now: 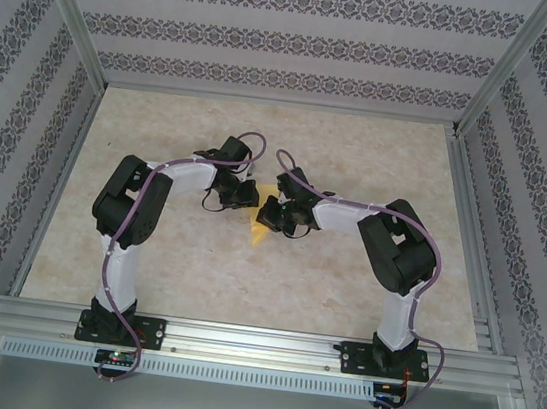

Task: Fold a paper plane with a square sheet of paper (pick it up from the middle)
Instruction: Third fold the triangle at the center of the table.

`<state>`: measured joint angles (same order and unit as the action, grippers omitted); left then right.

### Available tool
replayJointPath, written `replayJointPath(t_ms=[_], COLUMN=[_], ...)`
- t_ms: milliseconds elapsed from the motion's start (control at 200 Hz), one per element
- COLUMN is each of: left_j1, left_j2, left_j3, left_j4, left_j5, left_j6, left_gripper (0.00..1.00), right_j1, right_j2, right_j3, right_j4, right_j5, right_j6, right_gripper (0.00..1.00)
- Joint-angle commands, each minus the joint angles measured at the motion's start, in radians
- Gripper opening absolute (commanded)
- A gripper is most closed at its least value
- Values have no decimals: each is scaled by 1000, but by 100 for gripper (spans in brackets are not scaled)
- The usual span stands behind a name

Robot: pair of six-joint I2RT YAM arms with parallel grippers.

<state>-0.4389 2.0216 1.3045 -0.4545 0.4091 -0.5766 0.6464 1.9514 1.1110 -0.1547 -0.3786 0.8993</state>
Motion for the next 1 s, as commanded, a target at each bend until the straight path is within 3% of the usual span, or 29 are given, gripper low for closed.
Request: replayJointPath(t_ms=[0, 994], left_j1=[7, 8], left_j2=[26, -10], left_j3=[-7, 18], left_j4=[-27, -43], left_j5=[-7, -8], left_j6=[24, 26], left_gripper=[17, 17], right_j1=[1, 5], right_j2=[15, 46], right_j3=[9, 7], right_j4=[28, 1], right_j5=[30, 43], right_j6=[14, 10], right_gripper=[7, 10])
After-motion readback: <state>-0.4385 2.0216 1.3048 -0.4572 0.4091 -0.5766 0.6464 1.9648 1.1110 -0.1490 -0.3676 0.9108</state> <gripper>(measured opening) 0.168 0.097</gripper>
